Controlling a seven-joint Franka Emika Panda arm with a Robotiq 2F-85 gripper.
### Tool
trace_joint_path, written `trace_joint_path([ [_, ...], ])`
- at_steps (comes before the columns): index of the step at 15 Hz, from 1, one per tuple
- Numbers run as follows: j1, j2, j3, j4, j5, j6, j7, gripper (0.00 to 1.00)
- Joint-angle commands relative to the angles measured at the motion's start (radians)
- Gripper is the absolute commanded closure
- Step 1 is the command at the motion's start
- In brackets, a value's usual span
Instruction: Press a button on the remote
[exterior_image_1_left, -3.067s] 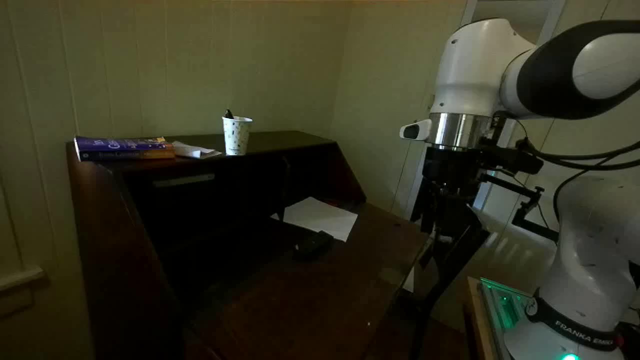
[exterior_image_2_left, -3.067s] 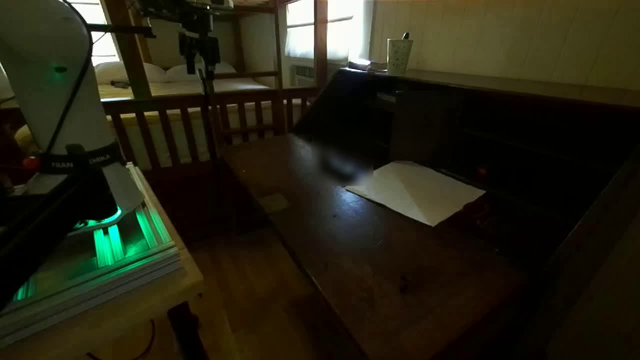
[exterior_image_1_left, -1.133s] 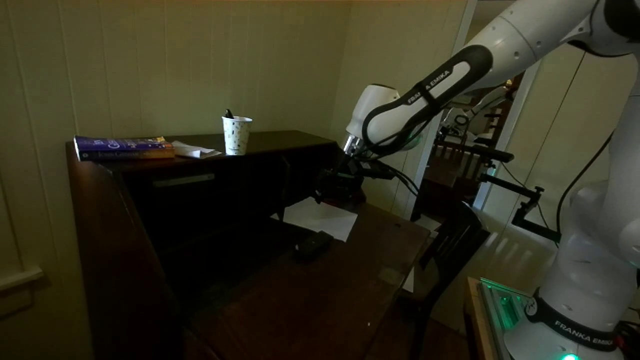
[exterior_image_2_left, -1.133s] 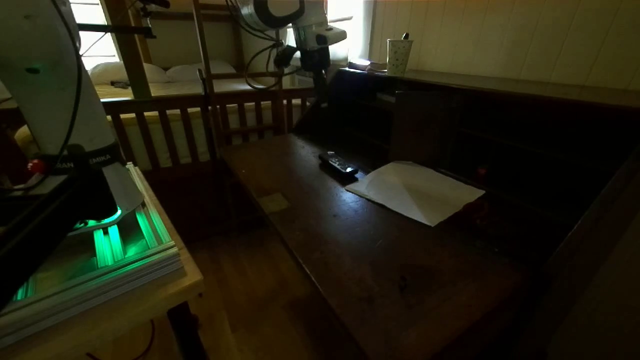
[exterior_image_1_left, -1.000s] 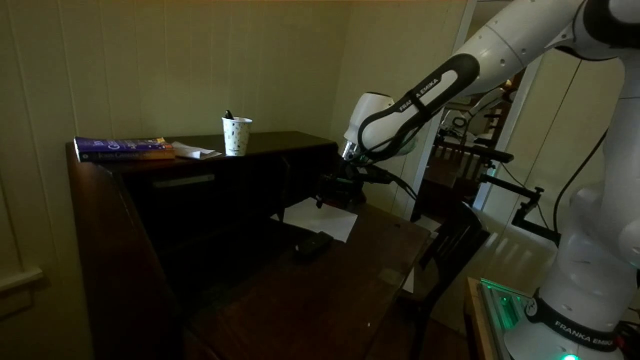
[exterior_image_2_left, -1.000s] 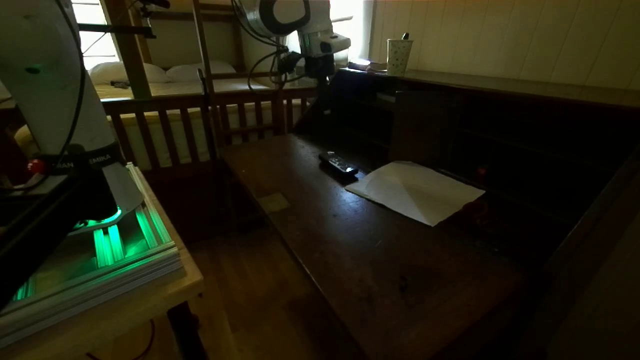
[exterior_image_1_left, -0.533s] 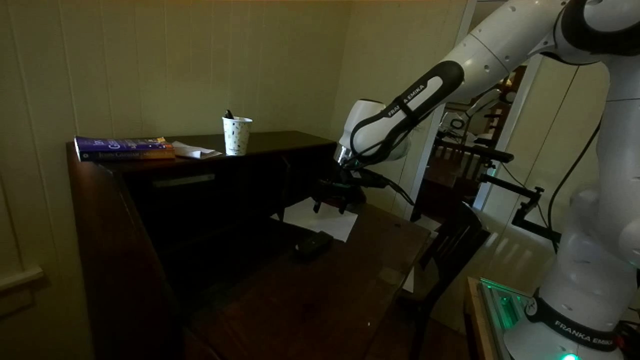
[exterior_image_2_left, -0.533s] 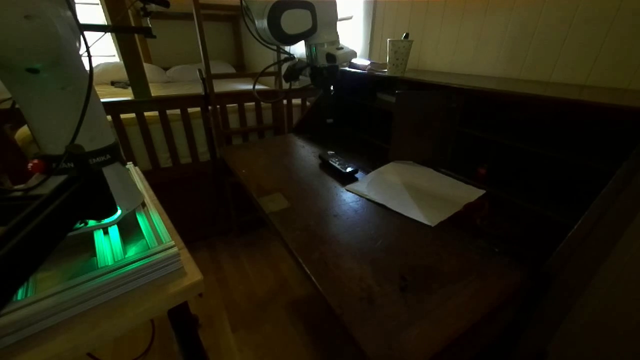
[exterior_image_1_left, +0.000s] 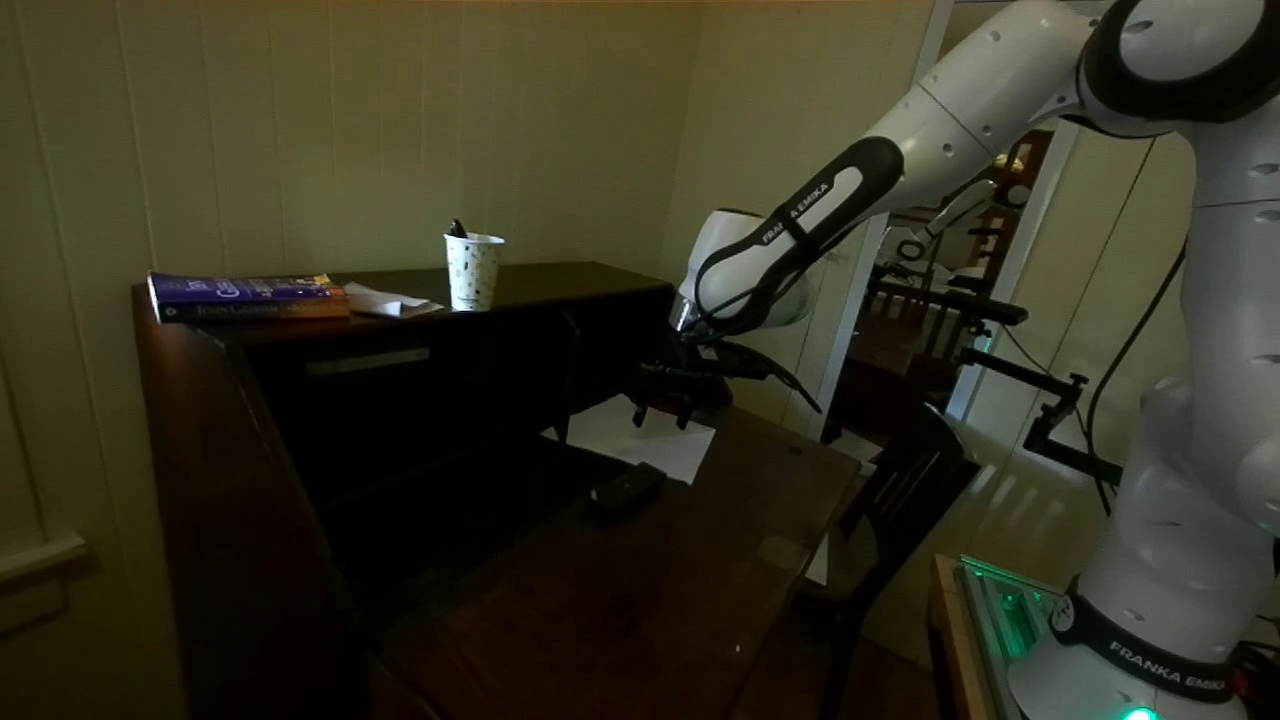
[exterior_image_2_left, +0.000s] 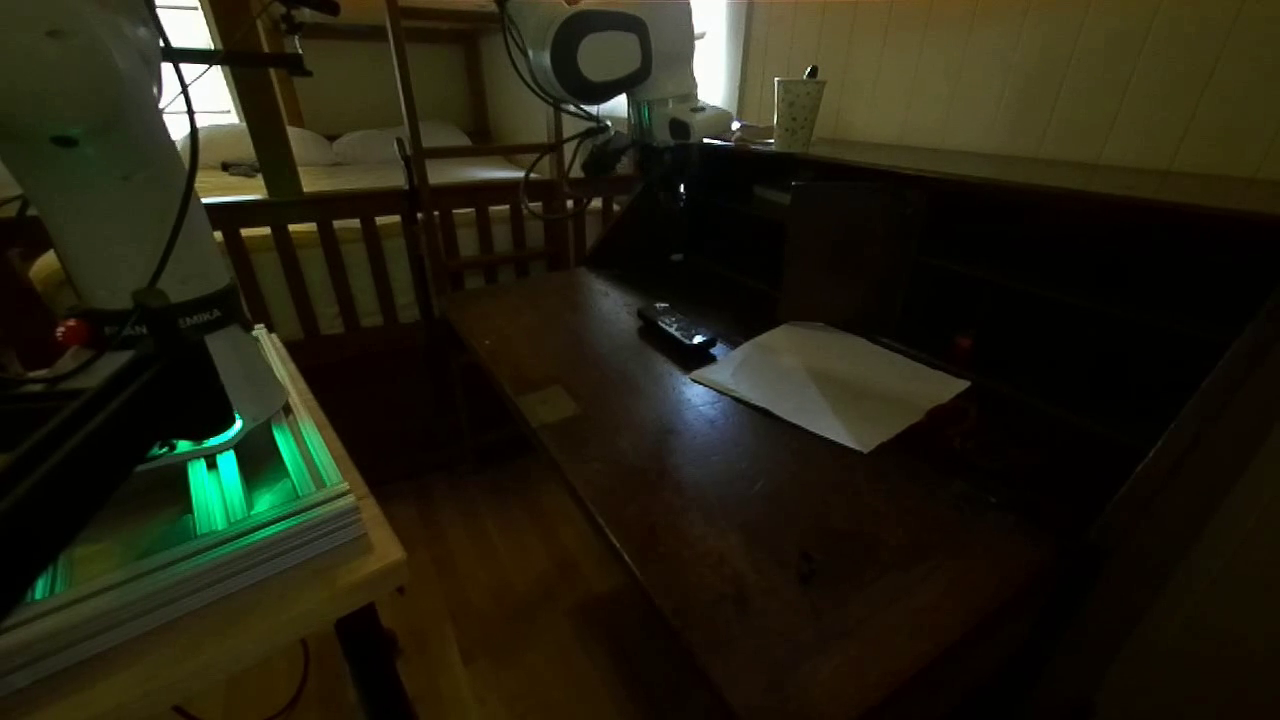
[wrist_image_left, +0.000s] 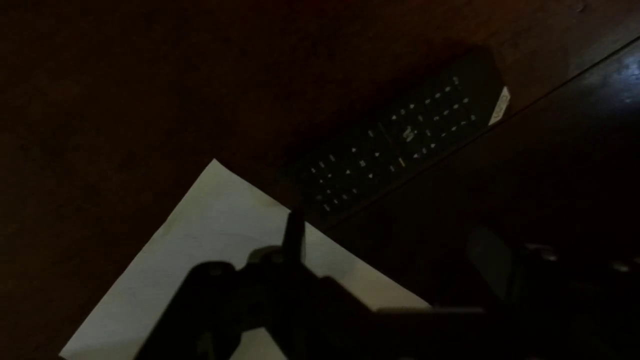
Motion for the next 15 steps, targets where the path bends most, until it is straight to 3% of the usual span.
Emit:
trace_joint_path([
  [1, -0.006, 0.083, -0.019, 0.069, 0.031, 0.008, -0.018, 0.45],
  [8, -0.015, 0.189, -0.035, 0.138, 0.035, -0.021, -0.026, 0.97],
  [15, -0.035, 0.264, -0.034, 0.193, 0.076, -0.057, -0.025, 1.0],
])
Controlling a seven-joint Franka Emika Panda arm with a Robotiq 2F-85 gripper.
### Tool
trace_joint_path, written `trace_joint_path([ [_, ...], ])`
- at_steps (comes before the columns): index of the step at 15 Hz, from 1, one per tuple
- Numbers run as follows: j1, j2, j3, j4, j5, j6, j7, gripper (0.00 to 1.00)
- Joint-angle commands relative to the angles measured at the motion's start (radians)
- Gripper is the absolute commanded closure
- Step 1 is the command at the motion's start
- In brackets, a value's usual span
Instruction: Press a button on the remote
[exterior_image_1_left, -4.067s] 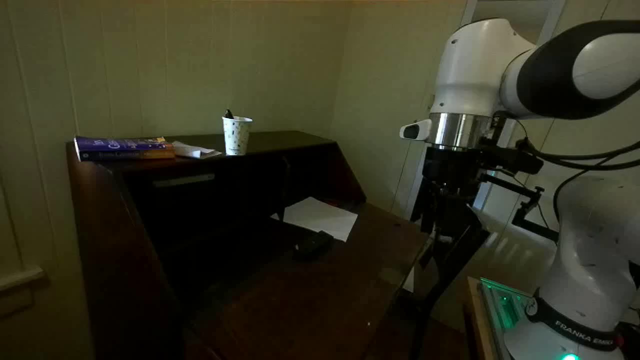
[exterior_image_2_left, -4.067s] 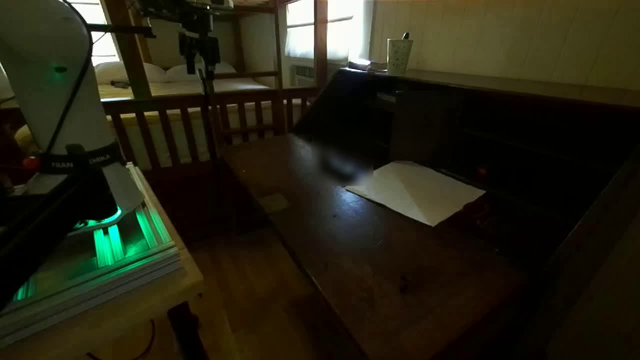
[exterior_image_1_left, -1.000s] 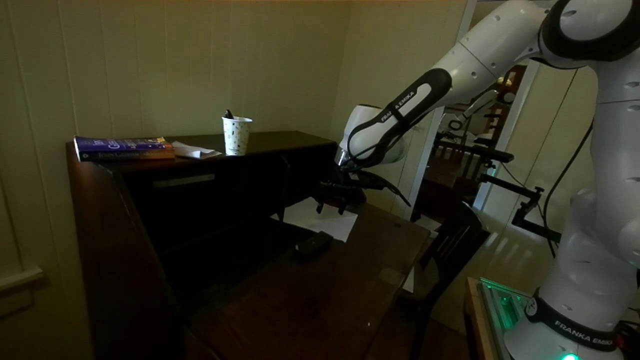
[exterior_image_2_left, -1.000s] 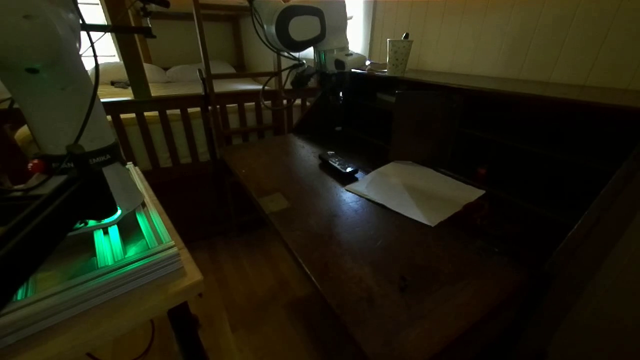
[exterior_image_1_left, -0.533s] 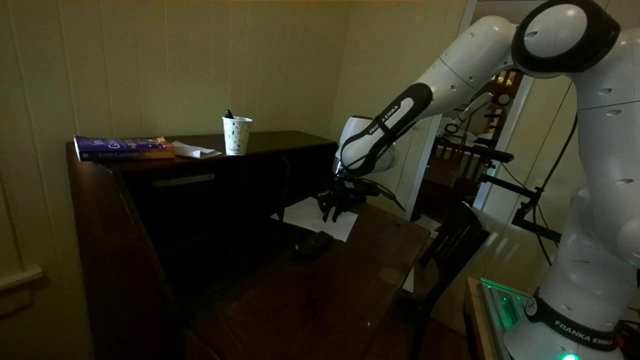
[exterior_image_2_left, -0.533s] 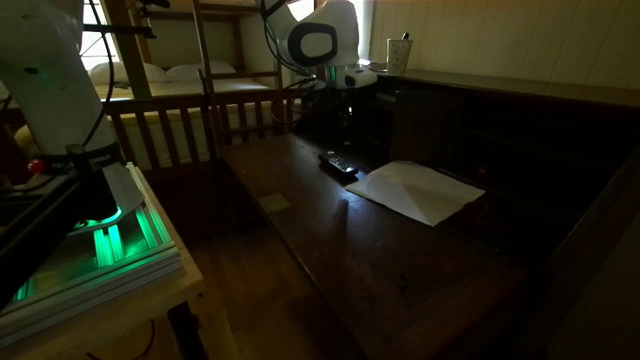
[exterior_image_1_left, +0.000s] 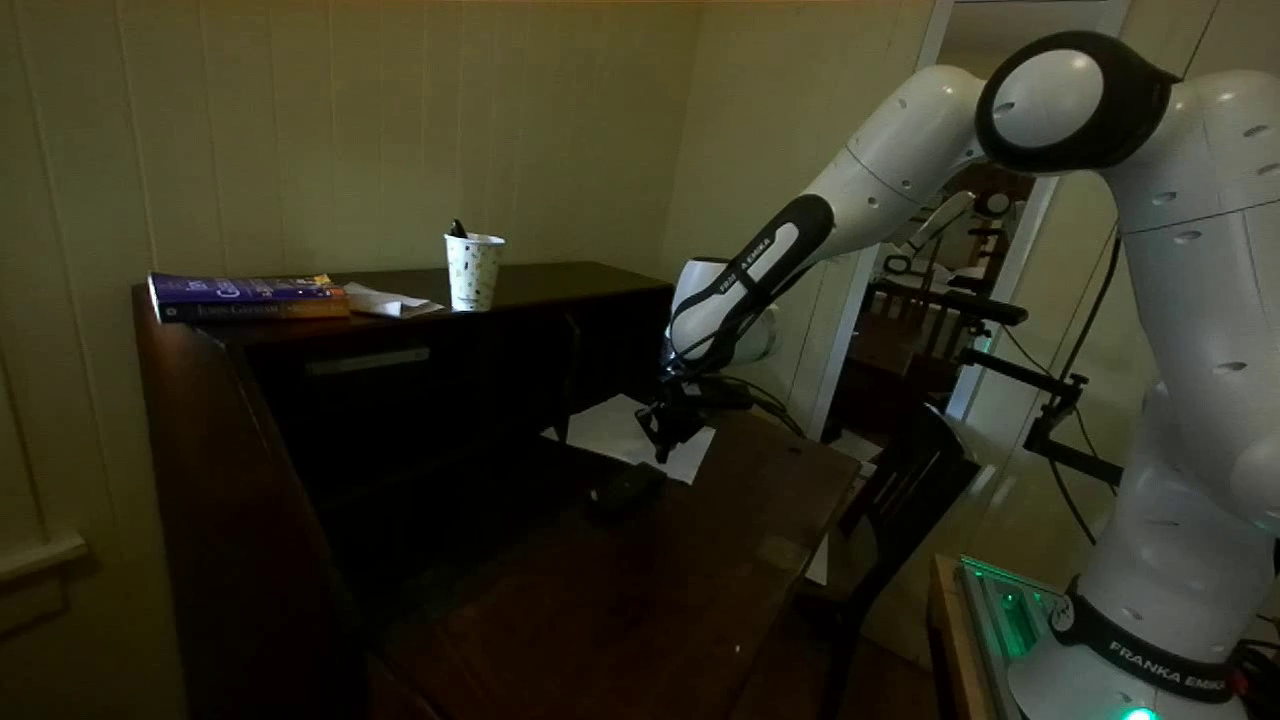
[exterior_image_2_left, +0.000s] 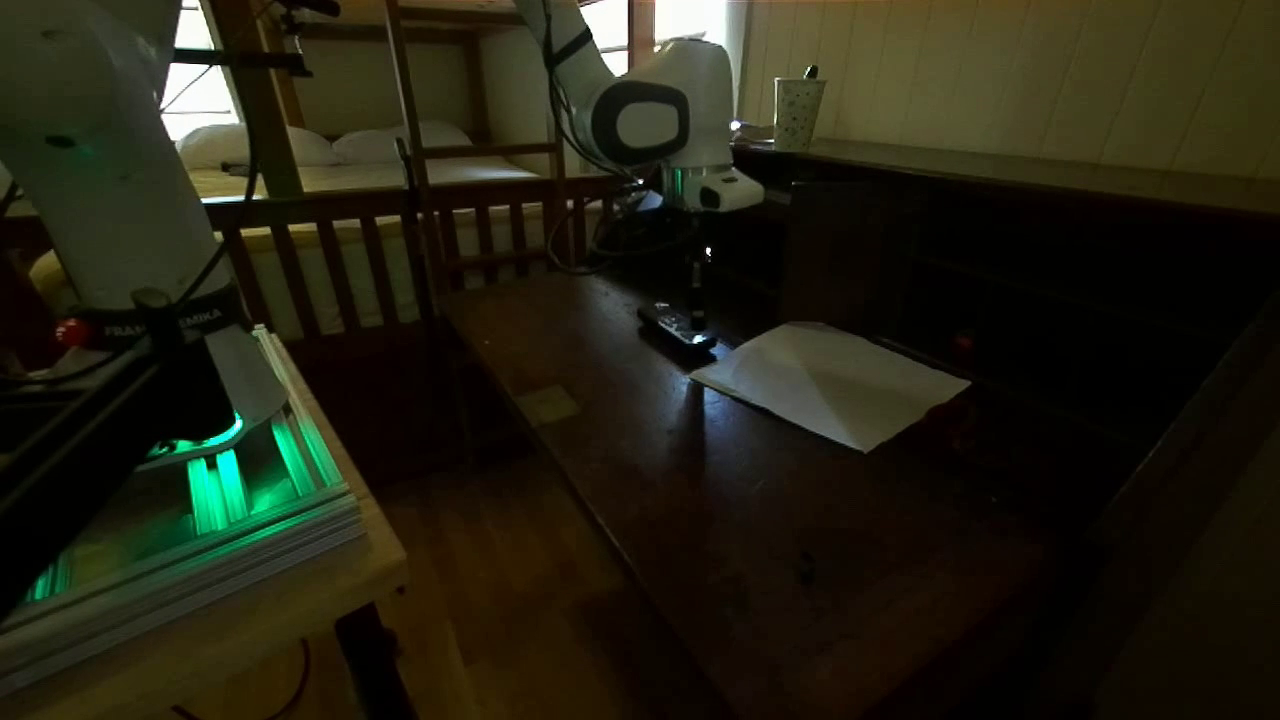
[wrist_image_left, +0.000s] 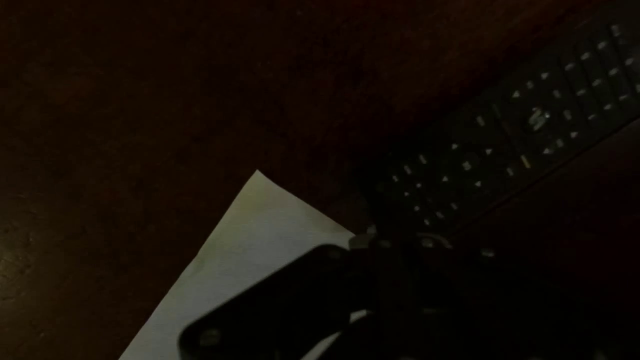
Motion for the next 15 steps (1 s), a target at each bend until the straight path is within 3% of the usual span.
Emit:
trace_joint_path([
  [1, -0.011, 0.043, 0.006, 0.055, 0.045, -0.043, -0.016, 1.0],
  [9, -0.005, 0.038, -0.001, 0.068, 0.053, -0.131, 0.003, 1.0],
  [15, -0.008, 0.021, 0.004, 0.053, 0.066, -0.132, -0.002, 1.0],
])
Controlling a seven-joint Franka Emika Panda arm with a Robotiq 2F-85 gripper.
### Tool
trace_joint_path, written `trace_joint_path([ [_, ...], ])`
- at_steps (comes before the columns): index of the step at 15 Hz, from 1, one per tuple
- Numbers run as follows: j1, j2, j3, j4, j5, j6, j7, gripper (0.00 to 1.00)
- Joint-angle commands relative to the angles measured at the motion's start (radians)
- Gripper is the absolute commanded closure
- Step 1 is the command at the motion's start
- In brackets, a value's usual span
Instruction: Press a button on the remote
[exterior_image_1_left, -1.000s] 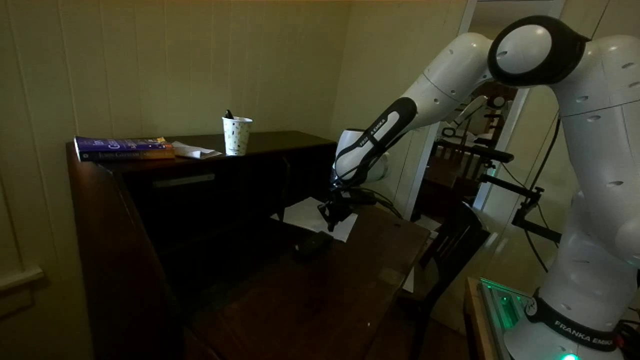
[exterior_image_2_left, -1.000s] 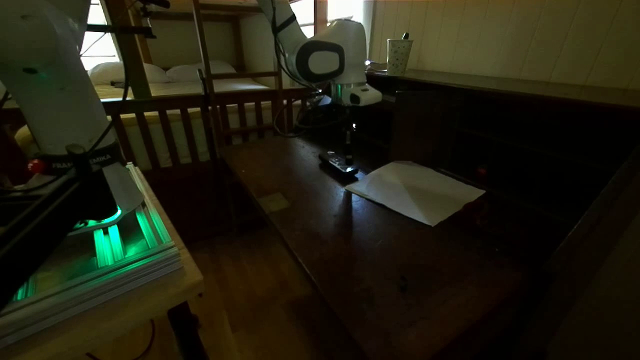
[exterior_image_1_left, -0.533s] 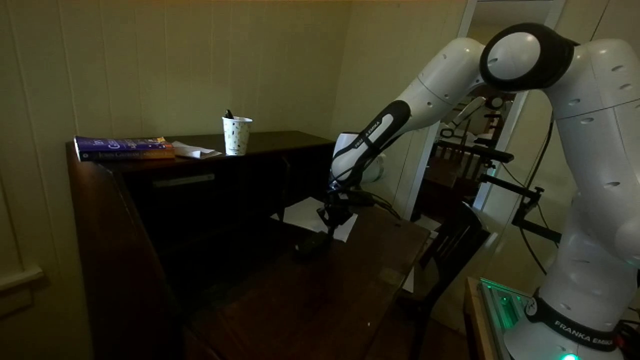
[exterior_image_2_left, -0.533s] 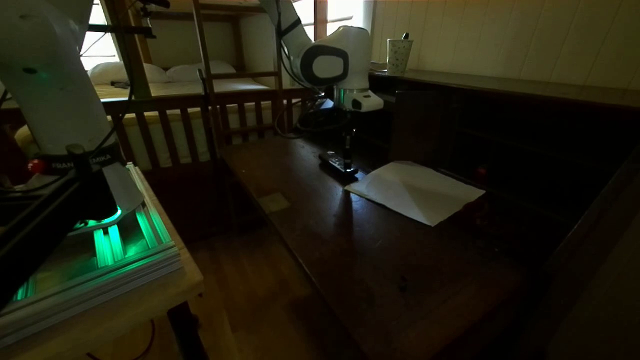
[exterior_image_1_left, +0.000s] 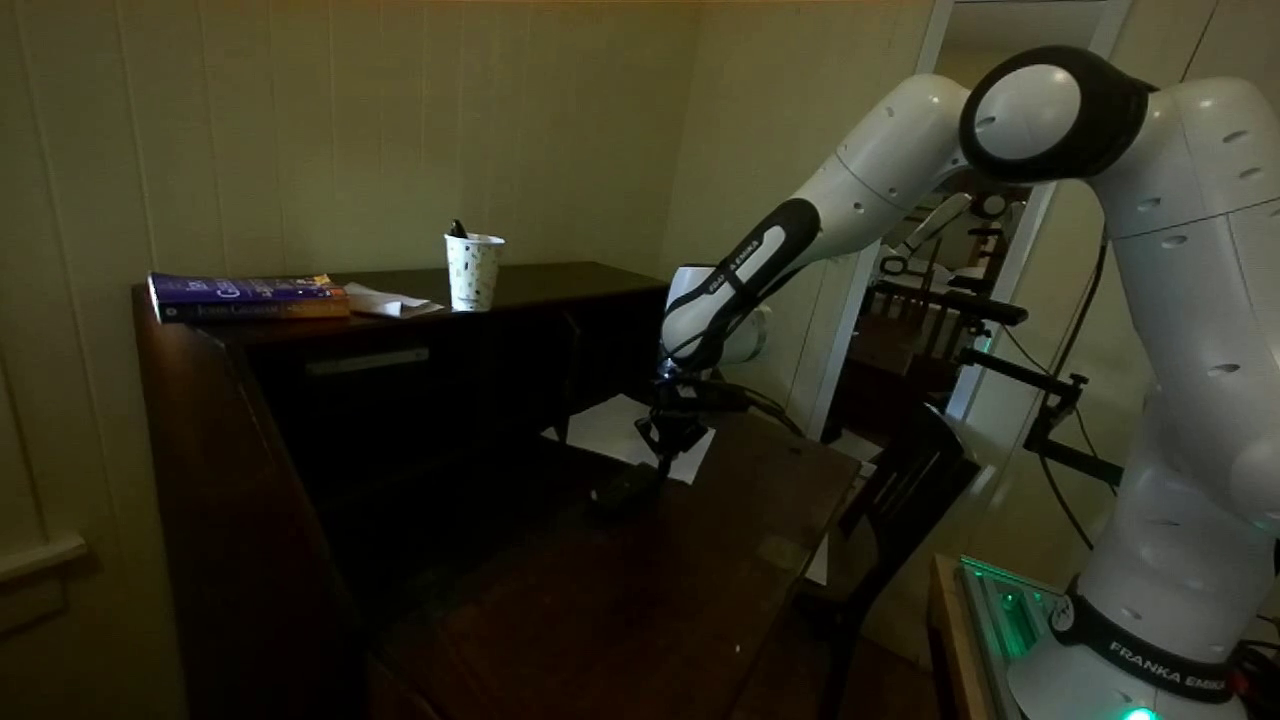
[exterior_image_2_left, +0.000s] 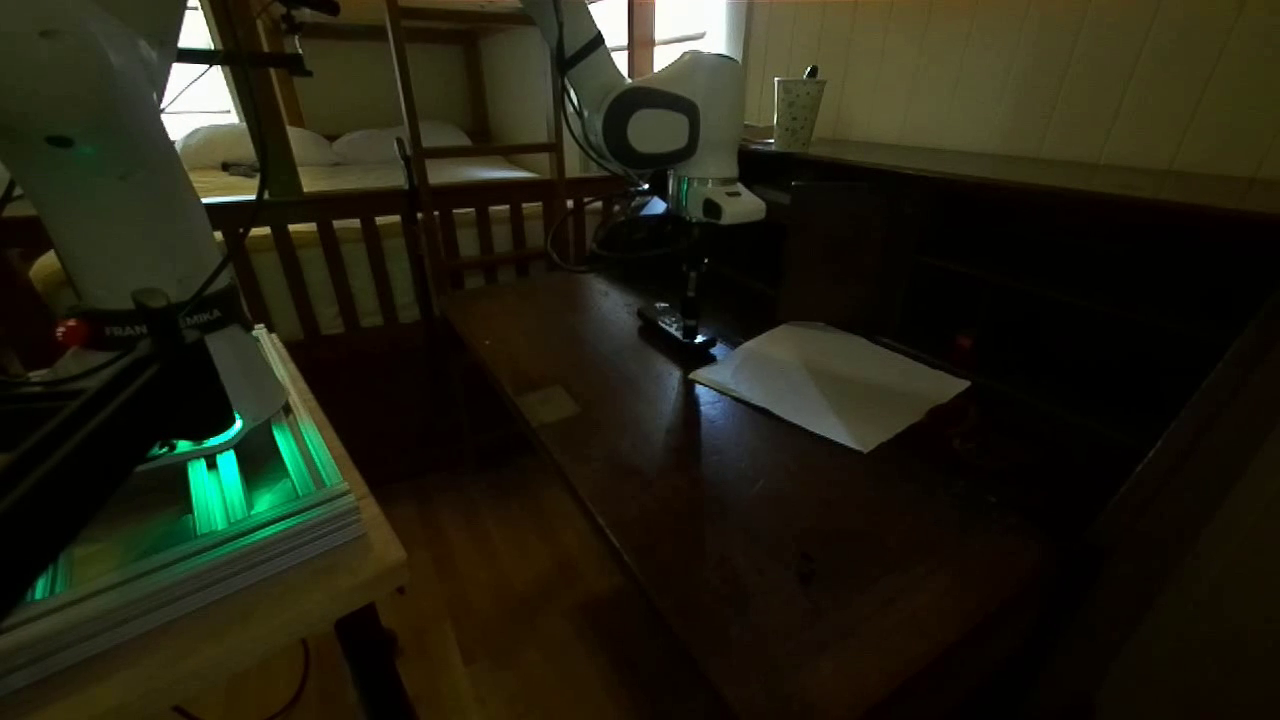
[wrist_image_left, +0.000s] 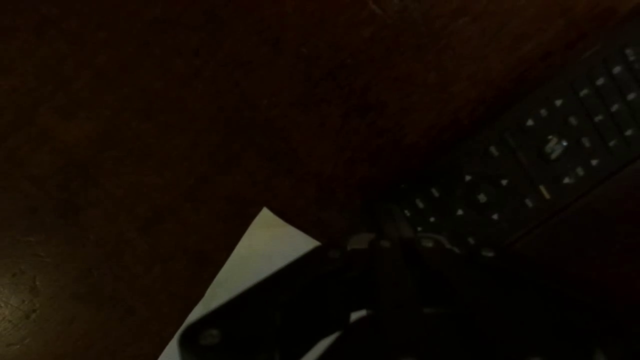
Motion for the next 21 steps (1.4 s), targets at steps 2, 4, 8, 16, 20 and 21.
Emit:
trace_joint_path([
  [2, -0.005, -0.022, 0.007, -0.002, 0.041, -0.017, -0.01, 1.0],
  [4, -0.002, -0.028, 0.006, -0.005, 0.042, -0.022, -0.008, 1.0],
  [8, -0.001, -0.035, 0.005, -0.004, 0.044, -0.05, -0.004, 1.0],
  [16, -0.014, -0.046, 0.02, -0.003, 0.08, -0.084, -0.021, 1.0],
  [20, -0.021, -0.031, 0.022, 0.01, 0.097, -0.074, -0.027, 1.0],
  [21, -0.024, -0.029, 0.023, 0.013, 0.103, -0.075, -0.031, 1.0],
])
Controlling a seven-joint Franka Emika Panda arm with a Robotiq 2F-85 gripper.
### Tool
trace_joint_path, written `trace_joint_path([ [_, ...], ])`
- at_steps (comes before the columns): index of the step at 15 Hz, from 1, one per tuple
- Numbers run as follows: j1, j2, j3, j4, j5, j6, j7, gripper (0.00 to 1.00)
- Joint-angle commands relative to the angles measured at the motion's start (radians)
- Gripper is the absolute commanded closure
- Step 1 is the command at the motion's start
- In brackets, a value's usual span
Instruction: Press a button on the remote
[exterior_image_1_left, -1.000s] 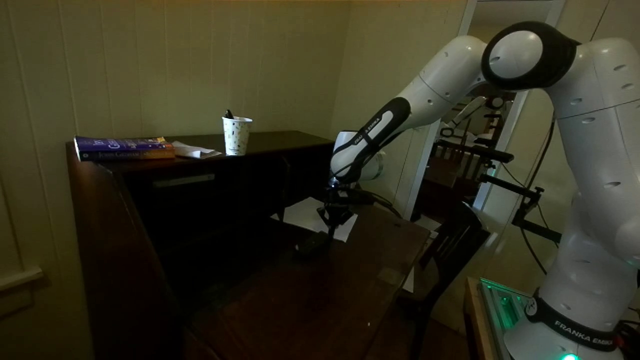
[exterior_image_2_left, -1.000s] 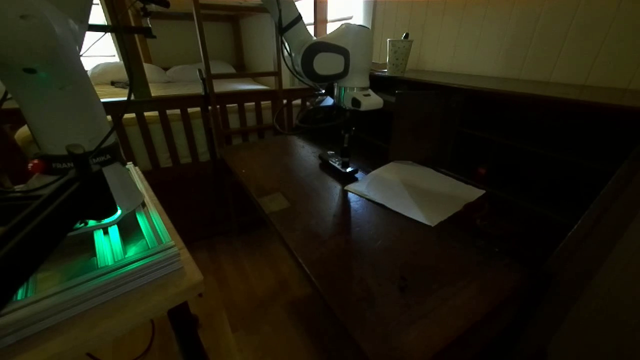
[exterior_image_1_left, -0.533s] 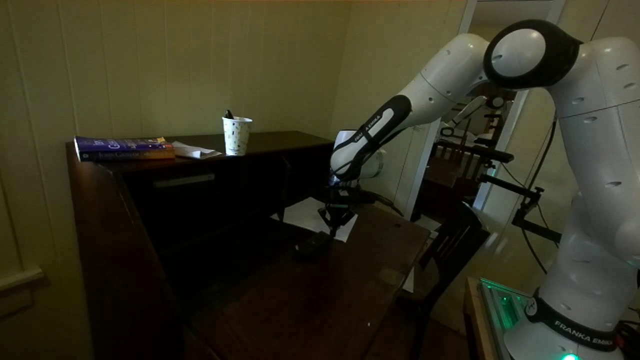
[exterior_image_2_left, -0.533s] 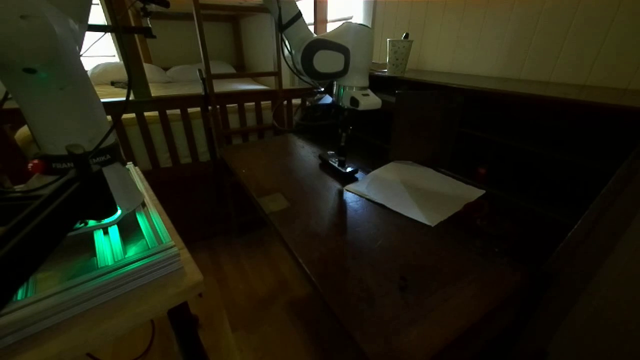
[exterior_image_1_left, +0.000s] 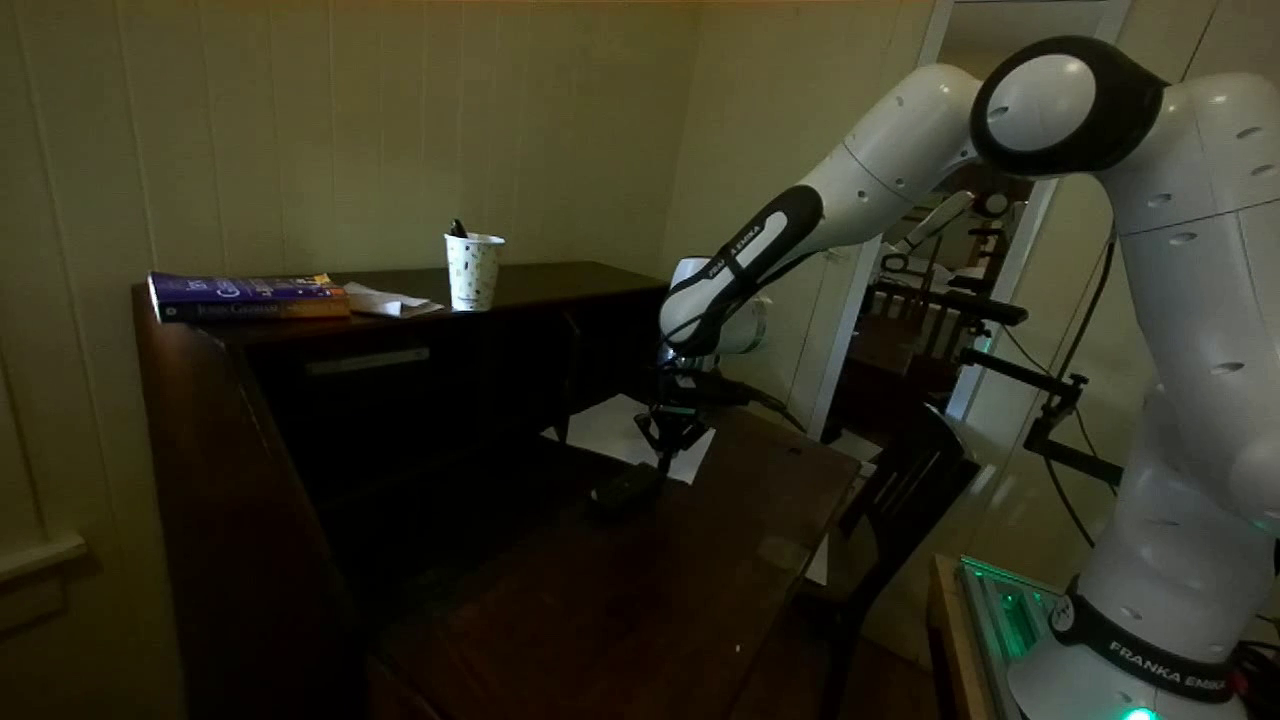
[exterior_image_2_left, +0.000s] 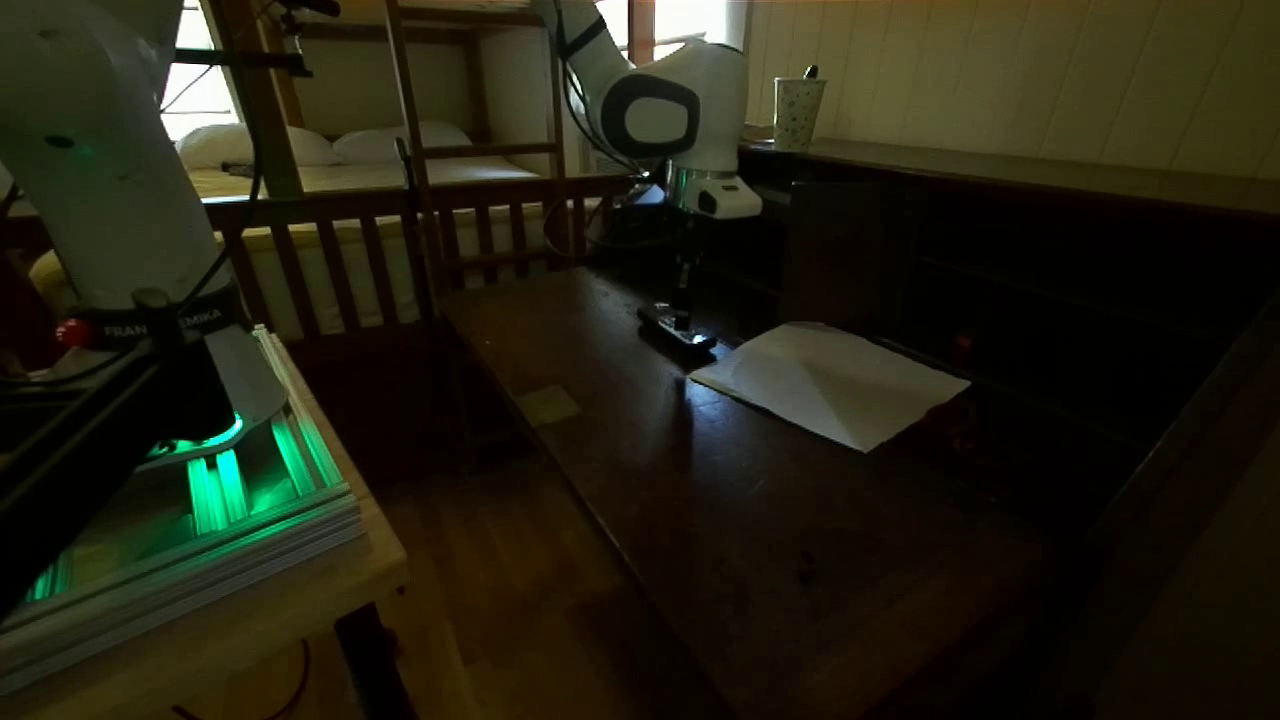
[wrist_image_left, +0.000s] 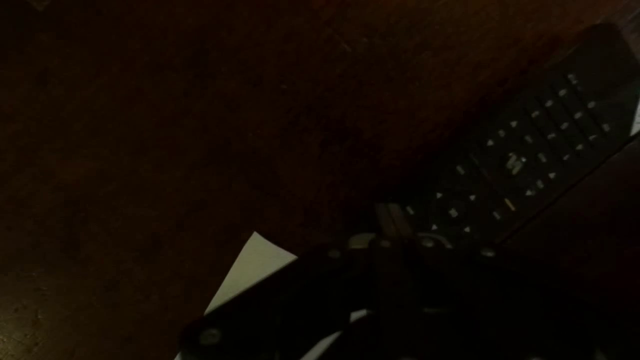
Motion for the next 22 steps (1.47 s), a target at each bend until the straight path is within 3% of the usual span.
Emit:
trace_joint_path([
  [1, -0.025, 0.0, 0.018, 0.015, 0.046, -0.015, -0.032, 1.0],
  [22, -0.057, 0.083, 0.043, 0.088, 0.079, -0.027, -0.067, 1.0],
])
